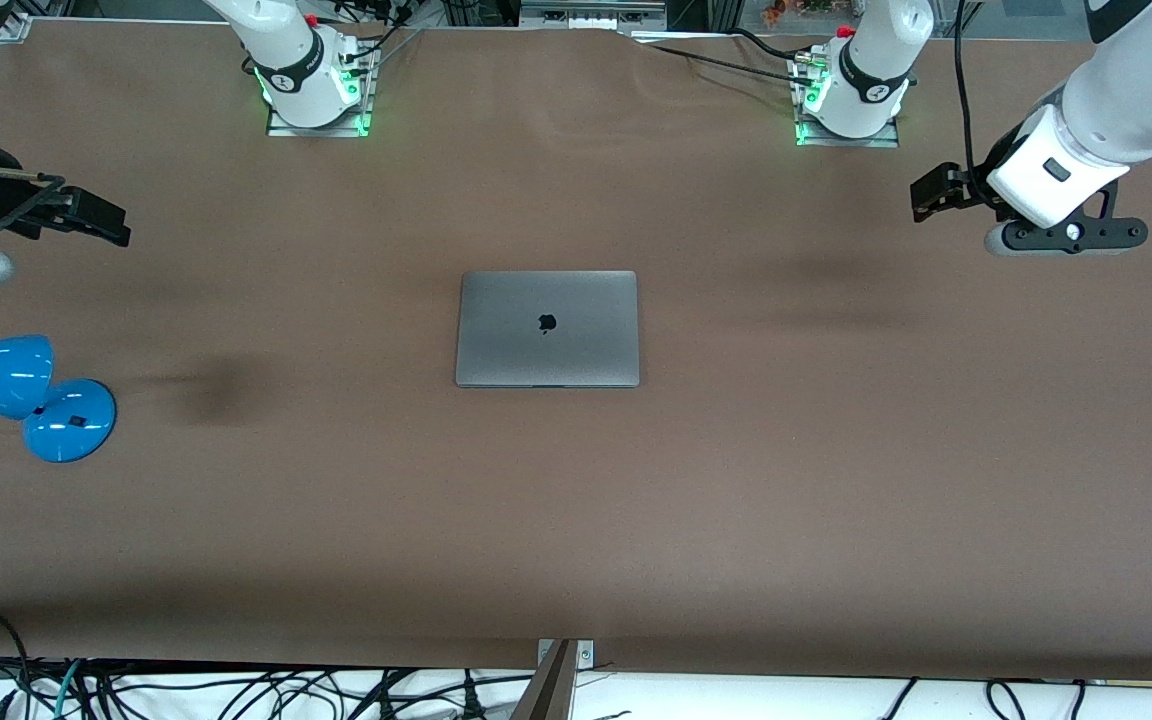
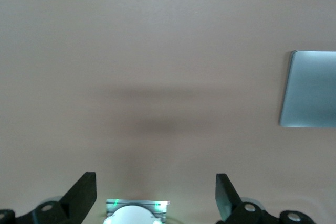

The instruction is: Close laptop with both arms from behind

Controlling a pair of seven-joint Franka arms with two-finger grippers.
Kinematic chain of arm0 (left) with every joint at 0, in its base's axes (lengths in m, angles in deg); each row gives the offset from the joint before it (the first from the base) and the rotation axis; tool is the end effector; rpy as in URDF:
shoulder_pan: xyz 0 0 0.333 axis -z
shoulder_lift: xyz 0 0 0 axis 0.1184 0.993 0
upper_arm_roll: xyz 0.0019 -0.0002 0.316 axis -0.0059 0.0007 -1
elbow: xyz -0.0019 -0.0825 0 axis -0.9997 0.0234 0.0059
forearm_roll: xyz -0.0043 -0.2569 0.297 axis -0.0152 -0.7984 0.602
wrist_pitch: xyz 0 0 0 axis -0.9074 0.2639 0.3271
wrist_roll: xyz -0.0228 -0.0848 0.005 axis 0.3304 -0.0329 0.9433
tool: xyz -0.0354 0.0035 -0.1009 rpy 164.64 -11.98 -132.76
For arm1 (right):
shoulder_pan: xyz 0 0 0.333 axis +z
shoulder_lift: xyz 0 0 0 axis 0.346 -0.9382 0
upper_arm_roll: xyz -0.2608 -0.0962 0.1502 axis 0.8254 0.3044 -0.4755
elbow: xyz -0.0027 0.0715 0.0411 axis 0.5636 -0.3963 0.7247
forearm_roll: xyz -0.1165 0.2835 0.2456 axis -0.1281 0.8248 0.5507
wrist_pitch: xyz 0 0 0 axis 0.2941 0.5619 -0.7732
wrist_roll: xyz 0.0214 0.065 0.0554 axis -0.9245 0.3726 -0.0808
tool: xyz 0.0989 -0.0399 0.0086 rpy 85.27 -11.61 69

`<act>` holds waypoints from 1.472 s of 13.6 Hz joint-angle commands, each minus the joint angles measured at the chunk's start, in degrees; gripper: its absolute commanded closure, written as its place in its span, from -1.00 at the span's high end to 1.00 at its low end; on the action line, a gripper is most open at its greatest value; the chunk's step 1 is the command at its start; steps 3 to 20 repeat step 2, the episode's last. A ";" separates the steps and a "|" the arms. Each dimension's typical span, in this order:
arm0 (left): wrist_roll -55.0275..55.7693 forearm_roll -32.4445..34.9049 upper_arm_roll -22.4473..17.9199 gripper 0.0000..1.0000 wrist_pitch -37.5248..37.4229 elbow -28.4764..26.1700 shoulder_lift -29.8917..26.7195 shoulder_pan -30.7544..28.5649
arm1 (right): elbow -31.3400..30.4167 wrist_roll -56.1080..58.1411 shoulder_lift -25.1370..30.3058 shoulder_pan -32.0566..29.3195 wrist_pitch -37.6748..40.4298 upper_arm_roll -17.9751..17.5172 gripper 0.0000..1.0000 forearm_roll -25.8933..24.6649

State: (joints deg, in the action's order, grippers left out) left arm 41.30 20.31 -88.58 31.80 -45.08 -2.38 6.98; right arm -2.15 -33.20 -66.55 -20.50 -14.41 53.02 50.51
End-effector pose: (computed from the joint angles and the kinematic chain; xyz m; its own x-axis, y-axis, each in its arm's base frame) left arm 0.5206 -0.0956 0.5729 0.9811 0.0466 -0.1878 0.0516 -0.9984 0.0220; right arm 0.5651 0.0178 0.6018 0.9876 -0.0648 -0.1433 -0.0605 -0.9976 0.0347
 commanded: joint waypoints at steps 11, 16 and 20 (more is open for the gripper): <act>0.29 -2.00 -0.01 1.00 2.09 1.53 1.25 0.20 | -0.67 -0.43 0.72 -0.62 0.53 -0.28 1.00 1.55; 0.29 -2.00 -0.01 1.00 2.09 1.53 1.25 0.20 | -0.67 -0.43 0.72 -0.62 0.53 -0.28 1.00 1.55; 0.29 -2.00 -0.01 1.00 2.09 1.53 1.25 0.20 | -0.67 -0.43 0.72 -0.62 0.53 -0.28 1.00 1.55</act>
